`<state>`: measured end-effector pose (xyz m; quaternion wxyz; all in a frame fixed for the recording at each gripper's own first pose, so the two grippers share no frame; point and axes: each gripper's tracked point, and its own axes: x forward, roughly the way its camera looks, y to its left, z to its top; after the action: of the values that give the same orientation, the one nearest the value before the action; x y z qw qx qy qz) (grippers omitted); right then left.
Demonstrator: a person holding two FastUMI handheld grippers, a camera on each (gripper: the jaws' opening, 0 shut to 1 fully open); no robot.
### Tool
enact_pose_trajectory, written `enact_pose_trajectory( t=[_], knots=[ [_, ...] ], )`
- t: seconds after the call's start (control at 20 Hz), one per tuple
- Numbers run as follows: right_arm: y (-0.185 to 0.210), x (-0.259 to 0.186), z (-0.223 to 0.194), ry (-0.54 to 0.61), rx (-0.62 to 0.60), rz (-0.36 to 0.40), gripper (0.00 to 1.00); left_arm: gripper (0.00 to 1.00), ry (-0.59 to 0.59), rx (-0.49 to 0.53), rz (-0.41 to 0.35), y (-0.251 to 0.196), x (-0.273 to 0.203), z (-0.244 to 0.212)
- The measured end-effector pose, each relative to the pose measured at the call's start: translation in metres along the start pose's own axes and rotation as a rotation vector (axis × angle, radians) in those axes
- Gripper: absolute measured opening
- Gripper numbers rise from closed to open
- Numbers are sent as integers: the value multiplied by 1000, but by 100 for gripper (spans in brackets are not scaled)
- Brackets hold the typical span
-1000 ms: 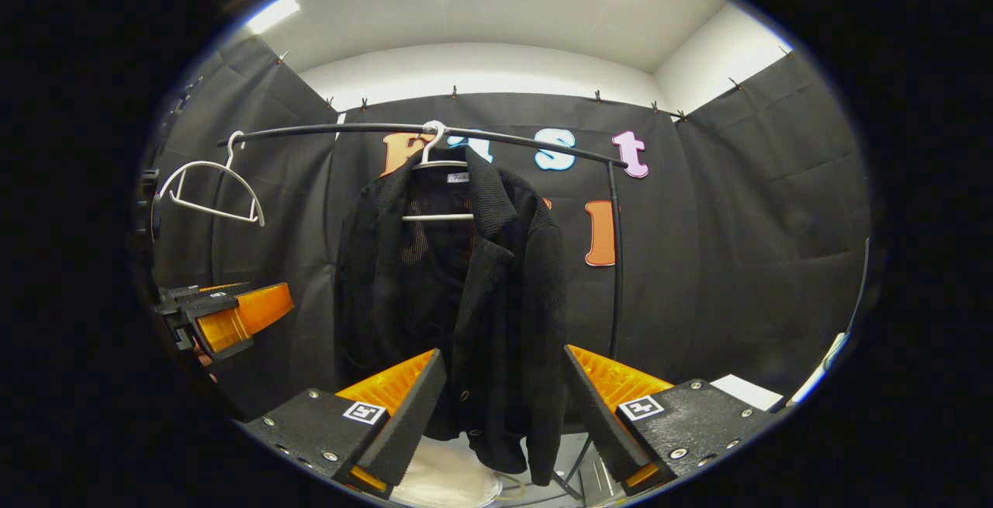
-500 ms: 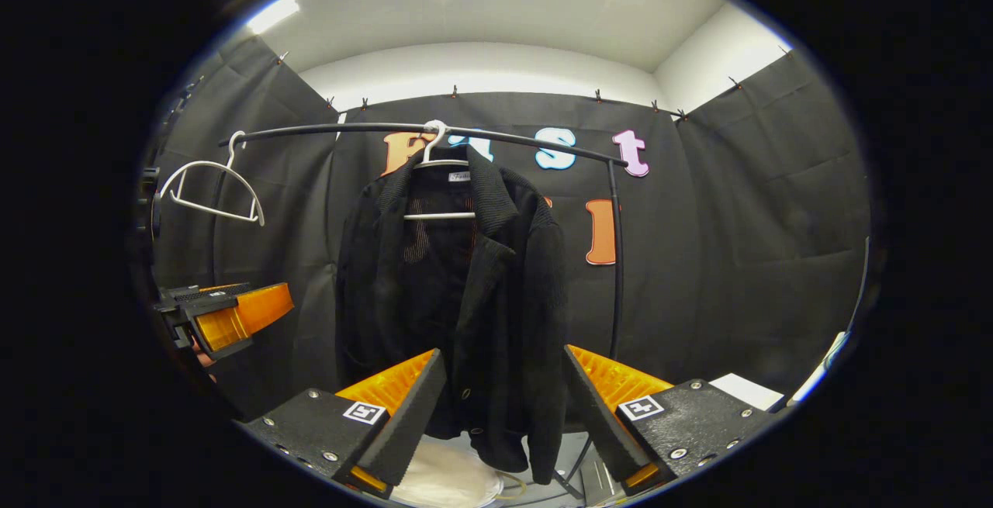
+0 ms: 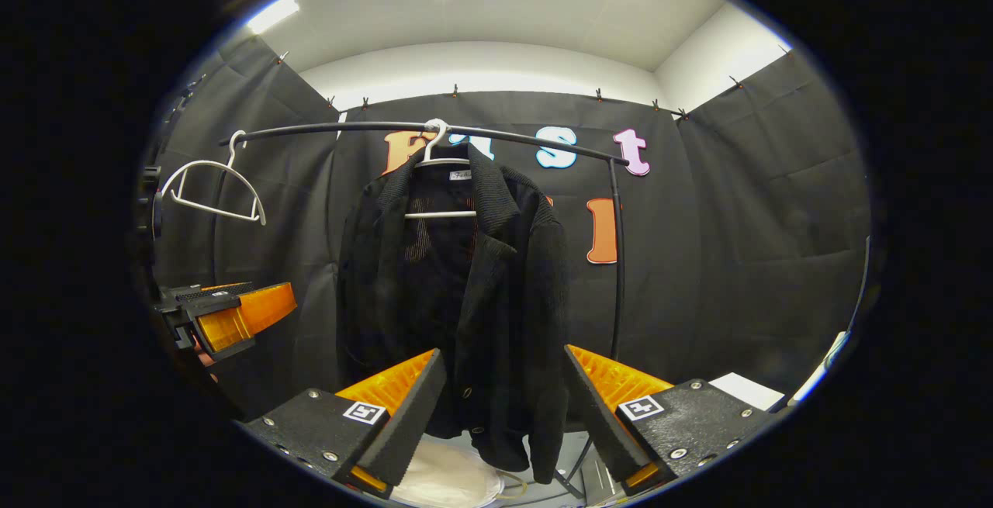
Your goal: Grasp the clothes on the hanger with both hands and then place them into the laundry hamper below.
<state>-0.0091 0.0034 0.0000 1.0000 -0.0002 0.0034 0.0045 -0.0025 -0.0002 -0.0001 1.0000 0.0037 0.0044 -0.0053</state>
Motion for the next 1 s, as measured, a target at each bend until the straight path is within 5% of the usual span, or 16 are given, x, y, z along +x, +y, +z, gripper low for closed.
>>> enact_pose_trajectory(
  t=[0.65,1.0],
  knots=[
    [40,34,-25,48,17,106,94,96,5,6,25,21,-7,1],
    [30,111,-43,92,71,-14,94,97,31,-14,77,50,-21,-6]
  ],
)
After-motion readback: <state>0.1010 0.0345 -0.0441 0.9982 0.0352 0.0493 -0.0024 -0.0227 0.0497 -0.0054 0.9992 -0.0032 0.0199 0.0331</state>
